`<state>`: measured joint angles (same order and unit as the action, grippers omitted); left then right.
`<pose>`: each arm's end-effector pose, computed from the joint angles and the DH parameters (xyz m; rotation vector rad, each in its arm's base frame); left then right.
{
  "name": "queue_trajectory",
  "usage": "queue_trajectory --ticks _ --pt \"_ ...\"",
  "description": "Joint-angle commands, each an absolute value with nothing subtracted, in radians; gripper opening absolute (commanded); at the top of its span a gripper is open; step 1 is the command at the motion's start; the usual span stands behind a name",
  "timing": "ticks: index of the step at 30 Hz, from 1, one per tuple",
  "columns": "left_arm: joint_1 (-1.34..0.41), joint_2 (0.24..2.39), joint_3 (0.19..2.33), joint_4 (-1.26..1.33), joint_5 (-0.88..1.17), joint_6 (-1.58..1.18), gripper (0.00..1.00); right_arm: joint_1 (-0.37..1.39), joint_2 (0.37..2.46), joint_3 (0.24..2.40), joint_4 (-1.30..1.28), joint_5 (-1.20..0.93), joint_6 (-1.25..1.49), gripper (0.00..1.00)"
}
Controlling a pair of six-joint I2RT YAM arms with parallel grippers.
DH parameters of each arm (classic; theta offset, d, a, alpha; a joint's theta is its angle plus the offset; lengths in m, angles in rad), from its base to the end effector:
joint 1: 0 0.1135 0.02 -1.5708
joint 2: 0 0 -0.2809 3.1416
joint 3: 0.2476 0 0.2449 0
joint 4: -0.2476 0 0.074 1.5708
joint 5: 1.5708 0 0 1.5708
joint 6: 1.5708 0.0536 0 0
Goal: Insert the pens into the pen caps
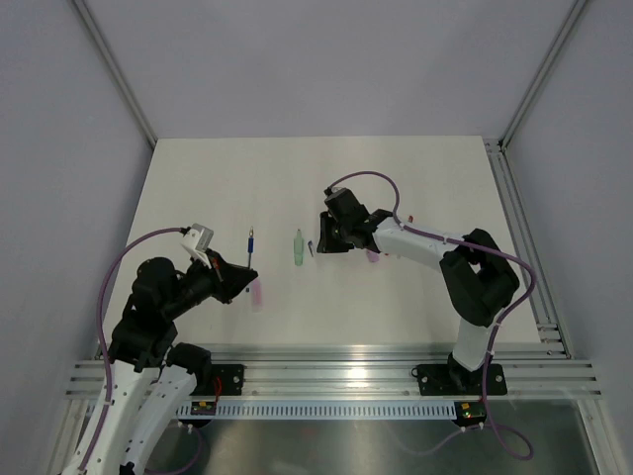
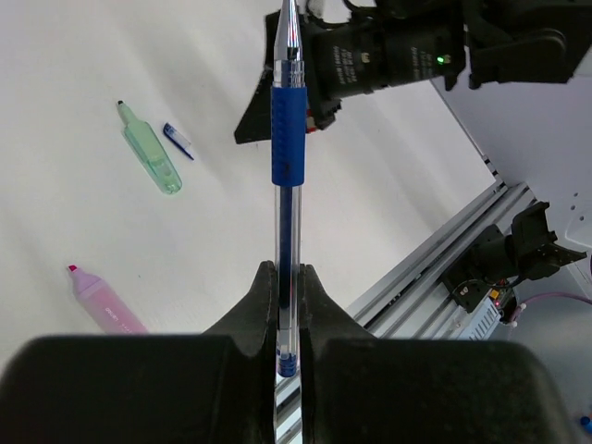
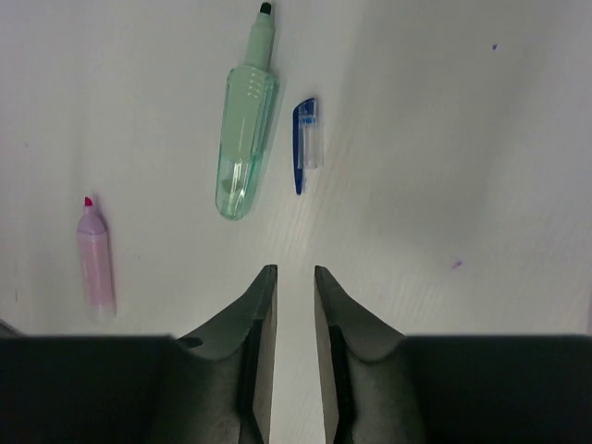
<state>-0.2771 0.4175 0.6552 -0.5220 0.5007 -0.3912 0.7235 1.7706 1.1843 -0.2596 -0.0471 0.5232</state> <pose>0.0853 -0.0510 0.3077 0.2537 1.9056 -0.9202 0.2916 0.2609 0.2120 -0.2735 2.4979 0.6043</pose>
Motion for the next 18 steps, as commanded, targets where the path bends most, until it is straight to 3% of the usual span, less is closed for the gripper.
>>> queue_trajectory --ticks 1,8,18 --pt "-0.301 0.393 0.680 -0.517 0.471 -0.365 0.00 0.716 1.868 1.339 -0.330 -0.014 0.476 0.30" --pt "-0.336 0.374 0.676 -0.522 0.460 -0.368 0.00 0.706 2.035 1.482 -0.356 0.021 0.500 0.34" --pt "-0.342 0.367 0.675 -0.523 0.453 -0.370 0.00 0.704 2.135 1.559 -0.390 0.015 0.500 0.29"
